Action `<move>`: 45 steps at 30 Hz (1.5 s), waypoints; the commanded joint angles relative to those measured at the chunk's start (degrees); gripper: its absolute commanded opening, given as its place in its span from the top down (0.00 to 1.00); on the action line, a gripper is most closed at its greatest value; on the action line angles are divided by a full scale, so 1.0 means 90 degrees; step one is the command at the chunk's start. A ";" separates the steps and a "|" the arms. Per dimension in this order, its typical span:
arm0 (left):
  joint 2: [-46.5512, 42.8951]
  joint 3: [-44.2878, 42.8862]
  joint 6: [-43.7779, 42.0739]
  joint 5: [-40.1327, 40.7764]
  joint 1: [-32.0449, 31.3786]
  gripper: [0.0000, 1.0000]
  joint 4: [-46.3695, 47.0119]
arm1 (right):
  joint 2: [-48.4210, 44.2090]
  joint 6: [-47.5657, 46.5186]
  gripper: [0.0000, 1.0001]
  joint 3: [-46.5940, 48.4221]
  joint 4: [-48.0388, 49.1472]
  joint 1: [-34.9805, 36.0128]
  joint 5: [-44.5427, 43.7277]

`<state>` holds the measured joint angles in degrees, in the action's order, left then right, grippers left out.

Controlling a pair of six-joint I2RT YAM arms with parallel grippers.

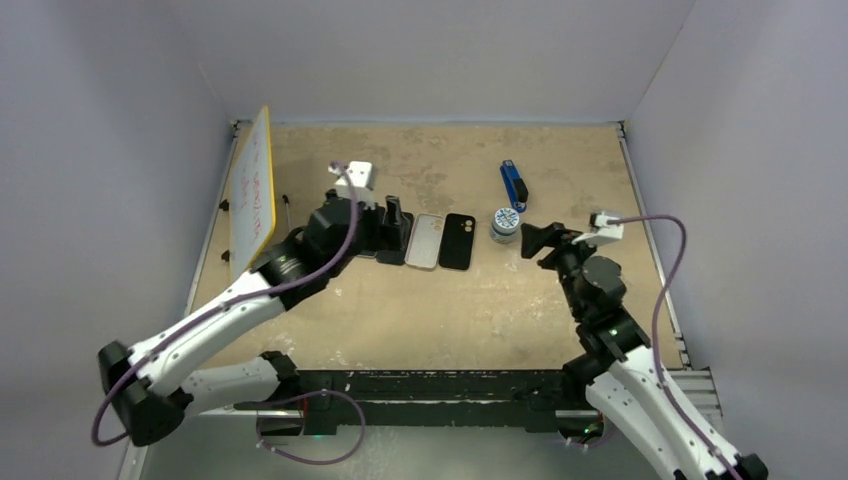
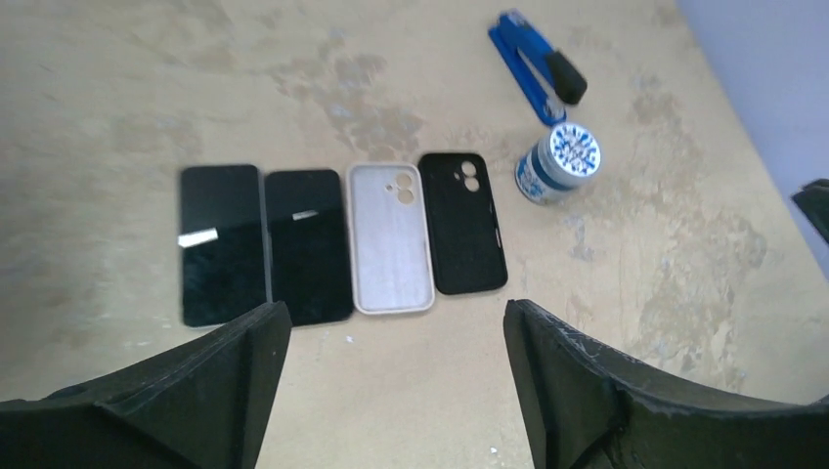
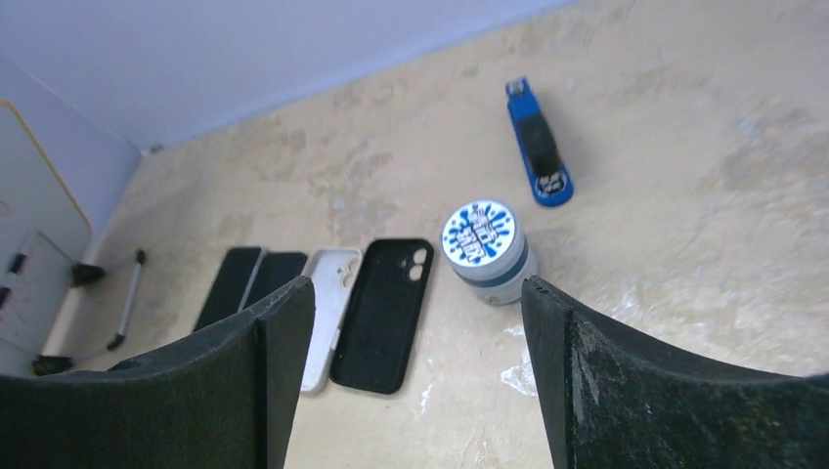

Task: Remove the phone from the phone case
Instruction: Reset both arms

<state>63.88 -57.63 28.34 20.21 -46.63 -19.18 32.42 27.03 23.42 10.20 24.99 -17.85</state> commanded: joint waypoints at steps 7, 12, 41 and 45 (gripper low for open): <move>-0.3027 -0.0203 -0.1234 0.2049 0.0035 0.07 -0.1353 | -0.1628 -0.1015 0.19 0.1849 -0.2900 -0.0023 -0.1358; -0.4253 0.0077 -0.1650 0.2837 0.0033 0.01 -0.1364 | -0.2029 -0.1651 0.01 0.2460 -0.3361 -0.0022 -0.1782; -0.6954 0.2013 -0.2369 0.2965 0.1033 0.00 0.0261 | -0.3377 -0.2650 0.01 0.1579 -0.2705 -0.0023 -0.1528; -0.6943 0.2028 -0.2348 0.2989 0.1040 0.00 0.0286 | -0.3318 -0.2670 0.01 0.1586 -0.2705 -0.0032 -0.1535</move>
<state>1.30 -39.86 8.62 48.38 -37.56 -19.35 1.91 4.67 36.16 -15.99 24.95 -31.81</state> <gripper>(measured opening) 0.996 0.987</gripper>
